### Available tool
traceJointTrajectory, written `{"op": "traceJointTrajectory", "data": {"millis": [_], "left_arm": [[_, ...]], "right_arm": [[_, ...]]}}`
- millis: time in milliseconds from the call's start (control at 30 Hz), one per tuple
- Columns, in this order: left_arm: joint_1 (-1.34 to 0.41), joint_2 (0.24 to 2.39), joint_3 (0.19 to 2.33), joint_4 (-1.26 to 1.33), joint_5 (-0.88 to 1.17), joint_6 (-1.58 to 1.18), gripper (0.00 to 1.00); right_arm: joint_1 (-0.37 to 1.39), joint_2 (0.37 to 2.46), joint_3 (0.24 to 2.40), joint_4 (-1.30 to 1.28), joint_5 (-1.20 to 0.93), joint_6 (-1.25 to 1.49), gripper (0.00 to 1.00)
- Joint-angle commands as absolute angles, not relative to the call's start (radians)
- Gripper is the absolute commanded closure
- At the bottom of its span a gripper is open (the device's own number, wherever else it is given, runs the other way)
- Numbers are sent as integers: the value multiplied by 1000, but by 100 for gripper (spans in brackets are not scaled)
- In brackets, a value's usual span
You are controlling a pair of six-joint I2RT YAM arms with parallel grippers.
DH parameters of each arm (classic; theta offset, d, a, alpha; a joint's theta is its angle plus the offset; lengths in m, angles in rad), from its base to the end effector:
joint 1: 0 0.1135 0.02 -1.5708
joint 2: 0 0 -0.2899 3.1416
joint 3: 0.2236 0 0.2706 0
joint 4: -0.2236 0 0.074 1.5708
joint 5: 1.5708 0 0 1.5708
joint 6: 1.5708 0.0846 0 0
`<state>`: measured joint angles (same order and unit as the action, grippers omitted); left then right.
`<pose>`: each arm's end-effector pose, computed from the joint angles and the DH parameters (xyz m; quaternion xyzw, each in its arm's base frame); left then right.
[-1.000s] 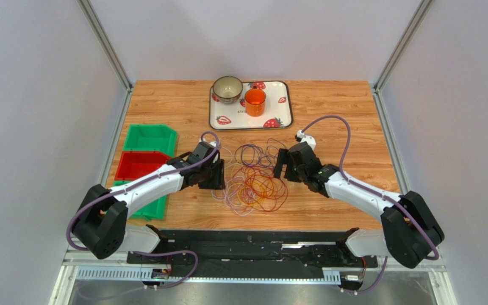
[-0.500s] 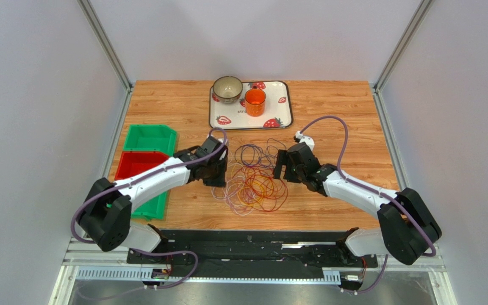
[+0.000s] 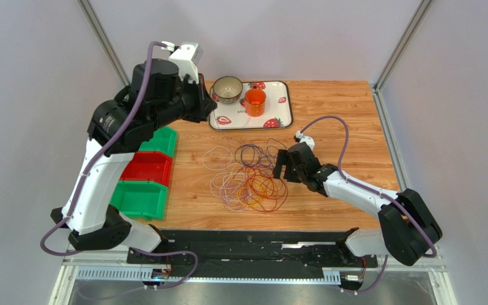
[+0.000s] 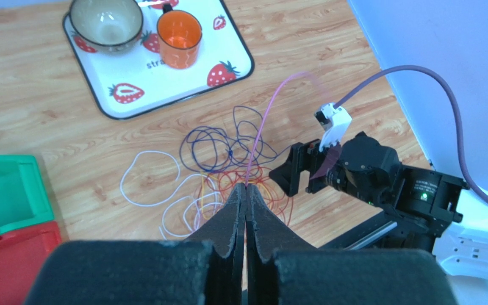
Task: Untangle the cables
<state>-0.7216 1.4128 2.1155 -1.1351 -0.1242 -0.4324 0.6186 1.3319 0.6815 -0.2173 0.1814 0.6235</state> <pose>0.2174 -0.1773 0.5499 0.0881 0.8368 -0.2496 0.4793 0.2528 0.1612 0.1632 0.0335 0.9349 0.1304 0.3284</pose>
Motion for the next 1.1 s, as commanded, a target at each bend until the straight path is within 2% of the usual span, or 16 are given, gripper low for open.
{"op": "traceJointTrajectory", "data": {"millis": [0,100,167,233,300,333,400,467,600,700,1067], "left_arm": [[-746,1474,2318,-1367,-184,-365,100],[-746,1483,2423,-1365,-172,-338,100],[-746,1508,2584,-1361,-137,-295,100],[-746,1494,2628,-1286,-94,-267,100],[-747,1407,2527,-1119,-51,-245,100],[-746,1367,2393,-1055,-13,-238,100],[-747,1257,2263,-897,-6,-238,100],[-747,1195,2143,-848,-24,-245,100],[-747,1177,2114,-856,-17,-236,100],[-746,1167,2115,-864,-20,-233,100],[-747,1103,2037,-861,-58,-222,100]], "right_arm": [[614,1295,681,-161,190,615,16],[615,1290,678,-156,189,615,17],[615,1289,676,-152,186,614,17],[614,1290,676,-150,178,609,16],[617,1289,675,-144,169,606,17],[615,1282,670,-138,161,601,17],[614,1234,634,-89,117,588,17],[618,1180,603,-26,48,545,18],[644,1069,584,26,-131,479,16],[679,1081,638,20,-204,424,17],[870,1402,931,43,-213,334,20]]}}
